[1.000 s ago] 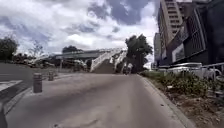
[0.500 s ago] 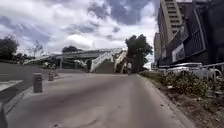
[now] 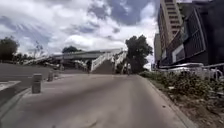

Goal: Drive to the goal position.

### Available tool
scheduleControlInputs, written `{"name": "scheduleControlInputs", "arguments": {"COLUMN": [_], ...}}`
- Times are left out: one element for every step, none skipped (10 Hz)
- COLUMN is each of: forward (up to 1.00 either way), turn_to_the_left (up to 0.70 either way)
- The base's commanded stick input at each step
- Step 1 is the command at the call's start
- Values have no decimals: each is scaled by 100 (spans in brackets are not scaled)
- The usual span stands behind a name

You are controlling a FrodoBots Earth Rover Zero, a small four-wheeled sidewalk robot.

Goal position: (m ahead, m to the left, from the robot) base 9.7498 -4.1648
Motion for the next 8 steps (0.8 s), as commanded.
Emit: {"name": "scheduleControlInputs", "arguments": {"forward": [45,45,45,45,45,45,45,45], "turn_to_the_left": [0,0,0,7,27,25,14,2]}}
